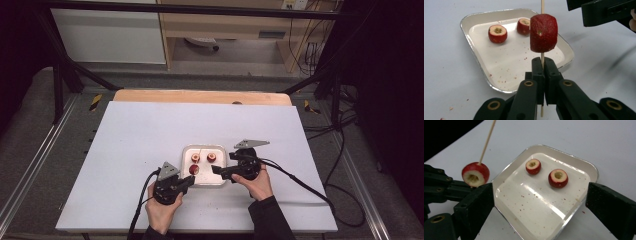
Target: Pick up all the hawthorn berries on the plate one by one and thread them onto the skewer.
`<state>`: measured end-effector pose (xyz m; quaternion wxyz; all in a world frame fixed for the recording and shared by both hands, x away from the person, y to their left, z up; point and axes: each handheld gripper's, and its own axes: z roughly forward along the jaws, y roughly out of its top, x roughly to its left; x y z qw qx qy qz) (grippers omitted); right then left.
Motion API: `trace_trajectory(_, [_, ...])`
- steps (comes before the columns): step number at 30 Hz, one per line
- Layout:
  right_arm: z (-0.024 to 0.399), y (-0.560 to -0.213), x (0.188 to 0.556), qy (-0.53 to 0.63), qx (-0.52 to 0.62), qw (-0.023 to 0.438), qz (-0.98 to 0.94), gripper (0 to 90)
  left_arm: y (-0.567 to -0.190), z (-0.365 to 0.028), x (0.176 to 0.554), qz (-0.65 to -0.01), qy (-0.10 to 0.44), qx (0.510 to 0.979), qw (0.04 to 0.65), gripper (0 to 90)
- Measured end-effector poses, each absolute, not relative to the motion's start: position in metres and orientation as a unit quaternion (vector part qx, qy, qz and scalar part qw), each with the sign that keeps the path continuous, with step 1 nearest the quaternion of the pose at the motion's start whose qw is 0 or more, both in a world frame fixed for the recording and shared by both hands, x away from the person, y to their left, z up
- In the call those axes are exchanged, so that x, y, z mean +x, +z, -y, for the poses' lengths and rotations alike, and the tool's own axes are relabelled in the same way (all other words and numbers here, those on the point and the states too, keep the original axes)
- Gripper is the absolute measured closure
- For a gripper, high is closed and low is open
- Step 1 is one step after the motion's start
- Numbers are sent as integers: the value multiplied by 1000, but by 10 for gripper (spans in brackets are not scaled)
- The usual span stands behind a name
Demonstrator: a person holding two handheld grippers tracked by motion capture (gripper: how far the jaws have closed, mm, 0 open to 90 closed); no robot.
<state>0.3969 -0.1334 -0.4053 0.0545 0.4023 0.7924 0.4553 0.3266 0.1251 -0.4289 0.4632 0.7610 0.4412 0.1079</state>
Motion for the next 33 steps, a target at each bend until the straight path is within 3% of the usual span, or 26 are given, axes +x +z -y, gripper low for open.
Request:
trace_trajectory(17, [140,-404,408,375,379,75,-843,63,-433,-134,319,-423,104,773,461,882])
trace_trajectory(33, [118,-397,434,306,362,72,-877,86,-438,-148,317,-425,100,774,459,882])
